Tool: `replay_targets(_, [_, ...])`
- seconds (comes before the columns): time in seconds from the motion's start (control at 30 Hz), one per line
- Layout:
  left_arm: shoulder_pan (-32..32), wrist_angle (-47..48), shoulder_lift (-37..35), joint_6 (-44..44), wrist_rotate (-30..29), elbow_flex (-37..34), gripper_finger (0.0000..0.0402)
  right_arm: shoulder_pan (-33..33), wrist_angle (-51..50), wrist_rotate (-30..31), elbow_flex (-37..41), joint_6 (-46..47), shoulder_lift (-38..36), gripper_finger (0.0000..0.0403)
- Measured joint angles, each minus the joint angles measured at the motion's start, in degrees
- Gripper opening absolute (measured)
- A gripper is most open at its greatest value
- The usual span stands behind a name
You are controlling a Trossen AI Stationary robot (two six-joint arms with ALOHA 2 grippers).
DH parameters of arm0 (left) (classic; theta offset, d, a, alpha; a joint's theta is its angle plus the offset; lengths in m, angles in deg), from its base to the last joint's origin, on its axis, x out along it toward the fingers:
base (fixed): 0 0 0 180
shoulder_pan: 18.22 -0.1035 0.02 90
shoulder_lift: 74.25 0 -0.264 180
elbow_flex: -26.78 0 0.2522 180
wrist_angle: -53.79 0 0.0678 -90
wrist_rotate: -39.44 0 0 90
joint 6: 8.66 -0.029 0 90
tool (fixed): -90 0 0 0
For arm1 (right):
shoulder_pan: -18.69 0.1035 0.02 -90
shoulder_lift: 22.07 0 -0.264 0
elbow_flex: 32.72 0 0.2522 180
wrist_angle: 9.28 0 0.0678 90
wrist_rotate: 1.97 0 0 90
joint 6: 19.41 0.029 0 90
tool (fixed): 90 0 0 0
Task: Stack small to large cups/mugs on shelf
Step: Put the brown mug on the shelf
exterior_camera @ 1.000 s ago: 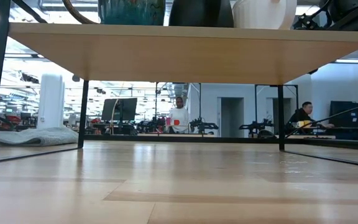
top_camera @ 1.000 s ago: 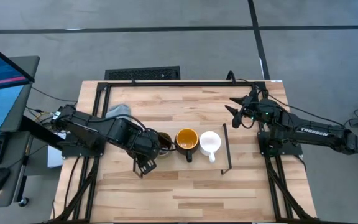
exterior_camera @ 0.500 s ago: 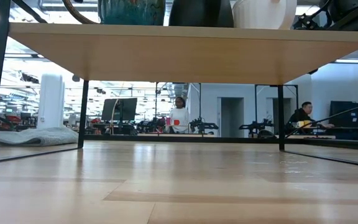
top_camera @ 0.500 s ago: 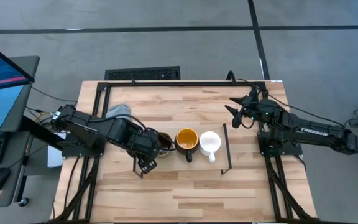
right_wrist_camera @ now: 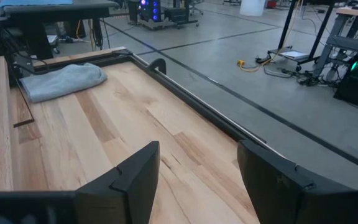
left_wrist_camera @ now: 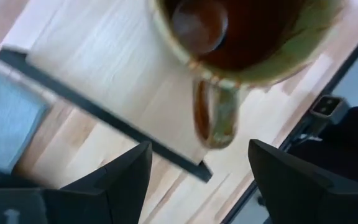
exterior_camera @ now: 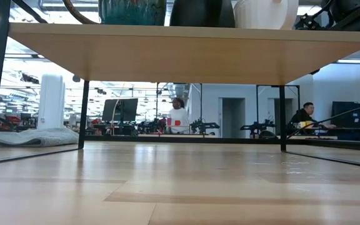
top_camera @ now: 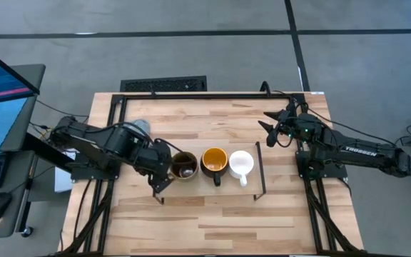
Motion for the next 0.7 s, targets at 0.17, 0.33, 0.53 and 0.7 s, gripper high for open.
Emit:
replay_targets(0.17, [-1.5,-3.2,-0.6,-4.4,-2.9,0.0,0.0258,0.0,0.0,0.0,0.0,0.0,0.0,0.024])
replay_targets(0.33, [-4.8,-3.4,-0.7,-10.5,-5.4,0.0,0.0258,0.0,0.0,0.0,0.0,0.0,0.0,0.024])
replay_targets(0.53, [-8.5,-3.3,-0.7,-16.5,-5.5,0.6,0.0258,0.0,0.0,0.0,0.0,0.0,0.0,0.024])
replay_targets(0.7, [-12.2,-3.5,-0.7,-21.2,-5.4,0.6,0.0258,0.0,0.0,0.0,0.0,0.0,0.0,0.024])
